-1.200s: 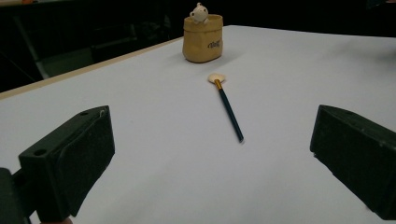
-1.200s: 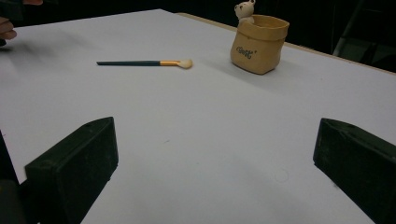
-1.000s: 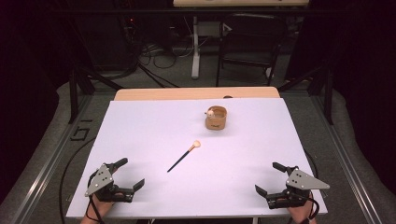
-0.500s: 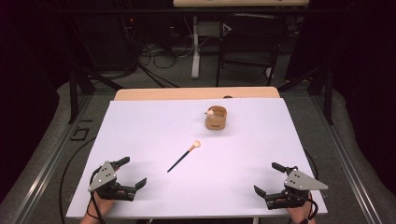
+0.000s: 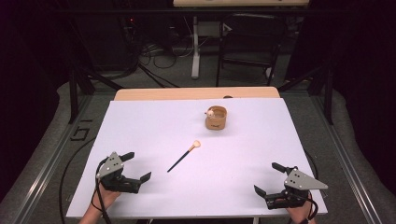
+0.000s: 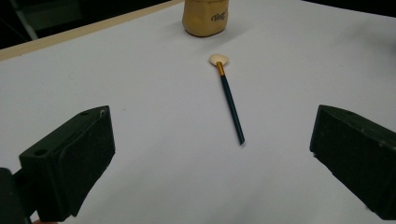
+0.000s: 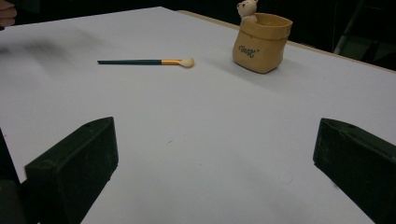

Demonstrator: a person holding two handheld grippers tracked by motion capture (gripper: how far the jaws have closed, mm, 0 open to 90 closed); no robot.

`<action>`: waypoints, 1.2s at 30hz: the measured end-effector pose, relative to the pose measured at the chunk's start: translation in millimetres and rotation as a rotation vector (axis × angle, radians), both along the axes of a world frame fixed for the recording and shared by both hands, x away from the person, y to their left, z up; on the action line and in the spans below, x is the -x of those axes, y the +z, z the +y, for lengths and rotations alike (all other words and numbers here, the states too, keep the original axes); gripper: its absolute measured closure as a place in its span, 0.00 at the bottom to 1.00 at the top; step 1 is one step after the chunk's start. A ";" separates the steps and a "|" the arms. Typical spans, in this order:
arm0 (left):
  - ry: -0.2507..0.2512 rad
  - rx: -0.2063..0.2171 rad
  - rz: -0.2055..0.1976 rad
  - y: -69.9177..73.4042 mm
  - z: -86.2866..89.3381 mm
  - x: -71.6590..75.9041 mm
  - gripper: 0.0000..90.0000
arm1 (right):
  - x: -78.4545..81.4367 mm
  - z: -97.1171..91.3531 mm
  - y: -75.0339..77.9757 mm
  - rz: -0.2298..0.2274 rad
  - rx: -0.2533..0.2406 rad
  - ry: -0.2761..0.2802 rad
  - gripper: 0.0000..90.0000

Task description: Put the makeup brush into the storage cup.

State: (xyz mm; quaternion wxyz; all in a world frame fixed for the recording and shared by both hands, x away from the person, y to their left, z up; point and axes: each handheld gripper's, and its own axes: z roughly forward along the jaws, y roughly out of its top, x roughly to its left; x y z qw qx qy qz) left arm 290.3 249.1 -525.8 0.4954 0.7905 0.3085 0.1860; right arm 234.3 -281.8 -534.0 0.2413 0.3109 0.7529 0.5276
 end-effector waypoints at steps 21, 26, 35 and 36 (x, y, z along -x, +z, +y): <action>-0.053 -0.162 0.087 25.3 -41.2 -32.4 0.00 | -0.3 -0.4 -0.6 -0.007 -0.008 -0.005 0.00; -0.063 -0.213 0.117 29.3 -55.0 -39.4 0.00 | 0.1 0.1 -0.5 -0.004 -0.006 -0.005 0.00; -0.081 -0.272 0.157 34.1 -76.0 -50.3 0.00 | 0.0 -1.4 -0.4 -0.001 -0.004 -0.008 0.00; -0.083 -0.282 0.158 35.4 -78.4 -51.9 0.00 | 0.2 -1.4 -0.3 -0.001 -0.005 -0.009 0.00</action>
